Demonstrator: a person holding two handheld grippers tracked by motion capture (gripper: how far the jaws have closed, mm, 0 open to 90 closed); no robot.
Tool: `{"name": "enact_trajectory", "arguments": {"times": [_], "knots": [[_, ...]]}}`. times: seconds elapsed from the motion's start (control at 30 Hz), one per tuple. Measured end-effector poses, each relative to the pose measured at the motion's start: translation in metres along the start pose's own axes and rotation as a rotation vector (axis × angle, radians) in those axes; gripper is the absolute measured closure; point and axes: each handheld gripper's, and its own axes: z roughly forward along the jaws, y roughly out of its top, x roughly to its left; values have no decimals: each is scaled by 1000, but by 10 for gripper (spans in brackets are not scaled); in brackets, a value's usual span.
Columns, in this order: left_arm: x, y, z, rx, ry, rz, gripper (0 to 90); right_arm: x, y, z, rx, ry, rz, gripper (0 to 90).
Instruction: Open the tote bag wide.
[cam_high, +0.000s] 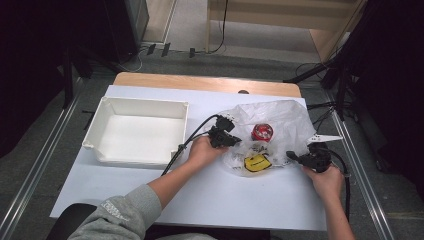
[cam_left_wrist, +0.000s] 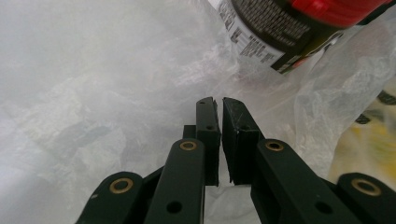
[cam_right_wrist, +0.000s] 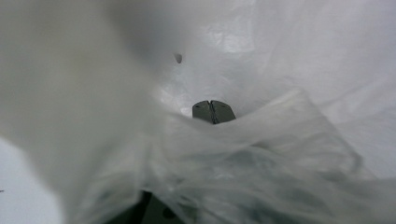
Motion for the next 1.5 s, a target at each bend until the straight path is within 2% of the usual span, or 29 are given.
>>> {"name": "enact_trajectory", "arguments": {"times": [0.13, 0.33, 0.57, 0.67, 0.73, 0.77, 0.97, 1.1, 1.17, 1.23, 1.3, 1.4, 1.5], "knots": [[-1, 1, -3, -1, -8, -18, 854, 1, 3, -4, 28, -6, 19, 900], [-5, 5, -13, -24, -16, -27, 849, 13, 12, -23, -18, 6, -2, 899], [-13, 8, -18, -34, -23, 6, 846, 30, 23, -41, -24, 29, -17, 899], [-14, 9, -18, -32, -24, 3, 846, 41, 31, -53, -23, 46, -37, 899], [-14, 10, -18, -34, -25, 6, 846, 43, 33, -56, -22, 49, -45, 900], [-15, 10, -19, -33, -24, 5, 846, 50, 38, -62, -21, 57, -53, 900], [-15, 12, -21, -20, -16, 13, 847, 65, 58, -79, -24, 76, -88, 899], [-15, 15, -21, -20, -13, 19, 846, 75, 81, -93, -42, 69, -127, 899], [-16, 16, -21, -16, -11, 19, 847, 77, 94, -96, -48, 72, -131, 890], [-17, 17, -21, -13, -17, 23, 847, 78, 105, -96, -35, 81, -121, 891], [-17, 17, -21, -5, -18, 24, 847, 83, 117, -90, -5, 57, -148, 891], [-17, 17, -20, -2, -19, 22, 847, 81, 120, -80, 2, 50, -157, 892], [-17, 17, -20, -2, -20, 11, 847, 70, 118, -63, 16, 32, -134, 892]]}}
